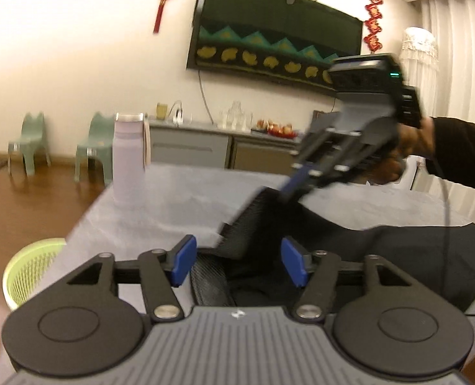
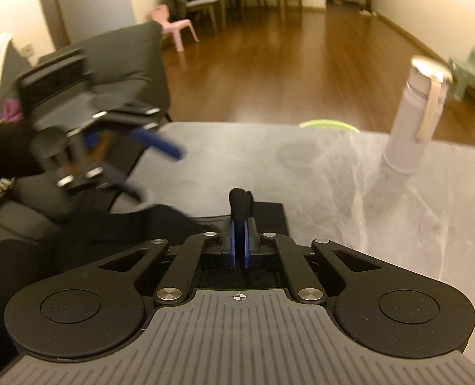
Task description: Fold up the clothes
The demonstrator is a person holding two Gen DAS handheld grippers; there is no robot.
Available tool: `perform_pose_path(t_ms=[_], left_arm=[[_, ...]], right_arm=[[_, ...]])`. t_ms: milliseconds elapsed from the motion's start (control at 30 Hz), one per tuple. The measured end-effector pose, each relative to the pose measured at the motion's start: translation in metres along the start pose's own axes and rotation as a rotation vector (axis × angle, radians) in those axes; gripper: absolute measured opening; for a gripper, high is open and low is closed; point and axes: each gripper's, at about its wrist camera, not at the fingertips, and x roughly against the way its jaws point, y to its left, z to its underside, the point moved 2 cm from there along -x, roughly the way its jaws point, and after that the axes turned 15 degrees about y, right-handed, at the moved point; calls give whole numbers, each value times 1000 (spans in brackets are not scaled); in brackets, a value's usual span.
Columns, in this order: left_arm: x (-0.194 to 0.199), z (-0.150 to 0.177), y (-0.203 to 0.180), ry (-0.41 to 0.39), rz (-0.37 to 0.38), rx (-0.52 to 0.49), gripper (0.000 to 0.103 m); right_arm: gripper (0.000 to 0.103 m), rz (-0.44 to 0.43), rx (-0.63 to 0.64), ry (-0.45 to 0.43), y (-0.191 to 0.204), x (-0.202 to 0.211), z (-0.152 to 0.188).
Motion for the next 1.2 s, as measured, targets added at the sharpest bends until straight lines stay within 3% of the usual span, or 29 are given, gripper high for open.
perform_pose_path(t_ms=[133, 200, 267, 333, 400, 500, 567, 600, 733, 833, 933, 1133, 1200], left_arm=[[-8, -30, -2, -66, 73, -131, 84], [-21, -37, -6, -63, 136, -203, 93], [-38, -41, -10, -29, 198, -263, 93], [-63, -38, -11, 66, 256, -292, 81], [-90, -32, -7, 212, 302, -278, 8], [-110, -21, 16, 334, 357, -108, 9], [-114, -15, 33, 360, 412, 33, 9], [-117, -10, 44, 383, 440, 127, 9], [-130, 6, 75, 476, 473, 380, 9], [-140, 13, 83, 509, 439, 464, 9], [-145, -4, 87, 487, 413, 493, 11], [-142, -16, 72, 504, 186, 480, 29], [-127, -16, 75, 487, 98, 513, 42]], right_arm=[[4, 6, 60, -36, 21, 27, -5], [4, 4, 79, -49, 26, 38, -8], [4, 13, 82, -59, 27, 45, -9], [4, 57, 31, -58, 16, 42, -2], [4, 100, -20, -57, 4, 38, 5], [6, 164, -97, -56, -13, 33, 16], [17, 208, -149, -56, -25, 30, 23], [17, 250, -182, -55, -29, 32, 31], [26, 379, -389, -36, 8, 60, 119], [29, 460, -549, -20, 42, 83, 190], [29, 539, -710, -3, 75, 105, 262], [35, 696, -1033, 33, 143, 150, 405], [35, 748, -1141, 45, 166, 164, 453]])
